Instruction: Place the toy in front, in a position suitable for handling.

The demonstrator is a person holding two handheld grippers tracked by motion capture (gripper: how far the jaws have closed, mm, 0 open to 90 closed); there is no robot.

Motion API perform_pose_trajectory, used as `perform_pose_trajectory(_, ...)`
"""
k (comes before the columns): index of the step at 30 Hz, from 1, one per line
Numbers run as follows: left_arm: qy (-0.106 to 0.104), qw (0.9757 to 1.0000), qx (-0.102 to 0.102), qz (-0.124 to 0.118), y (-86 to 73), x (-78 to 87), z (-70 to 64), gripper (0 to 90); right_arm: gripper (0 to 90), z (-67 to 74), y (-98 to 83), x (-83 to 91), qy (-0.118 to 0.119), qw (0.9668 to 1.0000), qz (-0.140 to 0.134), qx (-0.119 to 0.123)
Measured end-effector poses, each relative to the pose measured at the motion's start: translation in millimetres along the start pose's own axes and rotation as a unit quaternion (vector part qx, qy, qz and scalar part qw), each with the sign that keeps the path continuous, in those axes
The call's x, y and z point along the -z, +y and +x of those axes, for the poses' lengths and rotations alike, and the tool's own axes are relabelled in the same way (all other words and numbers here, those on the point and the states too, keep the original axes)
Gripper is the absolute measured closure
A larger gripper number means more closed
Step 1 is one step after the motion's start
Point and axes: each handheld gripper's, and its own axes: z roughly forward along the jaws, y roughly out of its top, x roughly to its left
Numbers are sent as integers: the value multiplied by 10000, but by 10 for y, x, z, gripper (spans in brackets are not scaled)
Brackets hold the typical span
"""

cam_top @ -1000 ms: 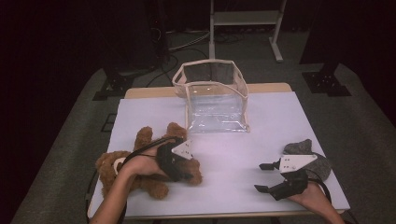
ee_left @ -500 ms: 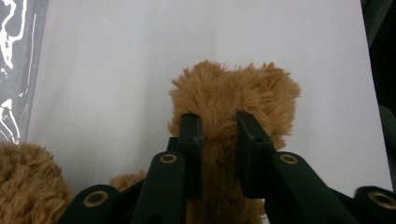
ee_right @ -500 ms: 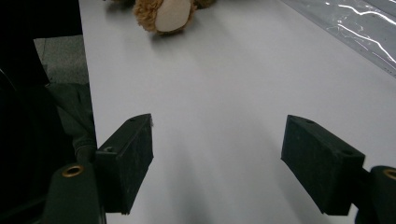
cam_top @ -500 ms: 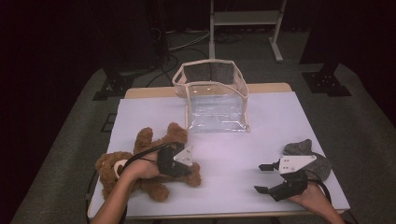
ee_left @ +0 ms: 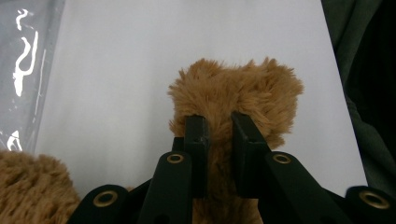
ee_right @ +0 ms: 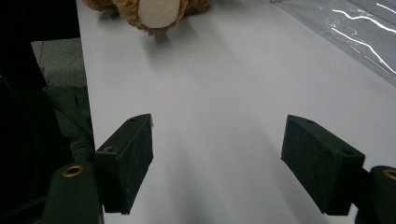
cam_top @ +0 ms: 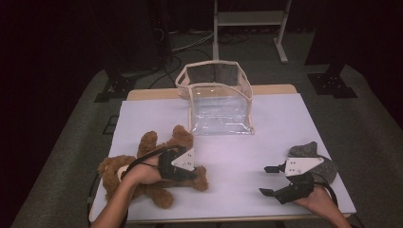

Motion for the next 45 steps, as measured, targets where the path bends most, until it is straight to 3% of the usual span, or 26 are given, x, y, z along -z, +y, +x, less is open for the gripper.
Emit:
perform_pose_trajectory(3, -50, 9999, -14, -136, 60, -4, 23, 781, 238, -11, -2, 19, -24, 10000, -19, -12)
perform_pose_trajectory(6, -145, 9995, -153, -219, 200, -50, 41, 781, 237, -35, -2, 60, -77, 9999, -63, -32)
perform_pose_trajectory(7, -231, 9989, -232, -335, 315, -102, 46, 781, 238, -56, -2, 114, -155, 9998, -120, -63)
perform_pose_trajectory(10, -329, 9982, -322, -396, 440, -163, 55, 780, 238, -90, -13, 224, -273, 9992, -250, -131)
perform_pose_trajectory(12, -453, 9968, -464, -465, 626, -268, 73, 780, 237, -117, -27, 306, -359, 9987, -332, -172)
perform_pose_trajectory(16, -606, 9951, -564, -534, 806, -396, 86, 780, 237, -162, -53, 417, -496, 9975, -440, -235)
perform_pose_trajectory(20, -831, 9917, -774, -608, 1101, -608, 87, 780, 238, -235, -113, 569, -681, 9951, -611, -364)
perform_pose_trajectory(28, -1180, 9858, -989, -664, 1474, -878, 99, 779, 237, -318, -211, 694, -811, 9924, -733, -560)
perform_pose_trajectory(35, -1403, 9831, -1062, -510, 1549, -1006, 36, 723, 238, -362, -271, 707, -824, 9918, -728, -652)
perform_pose_trajectory(38, -1340, 9843, -1024, -524, 1553, -991, 24, 615, 238, -363, -277, 685, -812, 9923, -666, -663)
perform_pose_trajectory(40, -1160, 9862, -1000, -630, 1566, -891, 9, 560, 238, -362, -283, 651, -805, 9929, -571, -670)
perform_pose_trajectory(41, -1142, 9860, -977, -720, 1567, -840, 8, 509, 238, -362, -285, 640, -803, 9931, -540, -666)
perform_pose_trajectory(43, -1124, 9856, -966, -813, 1564, -785, 3, 486, 238, -362, -292, 619, -805, 9933, -479, -676)
perform_pose_trajectory(45, -984, 9862, -919, -957, 1502, -619, -4, 475, 238, -365, -298, 603, -794, 9936, -433, -676)
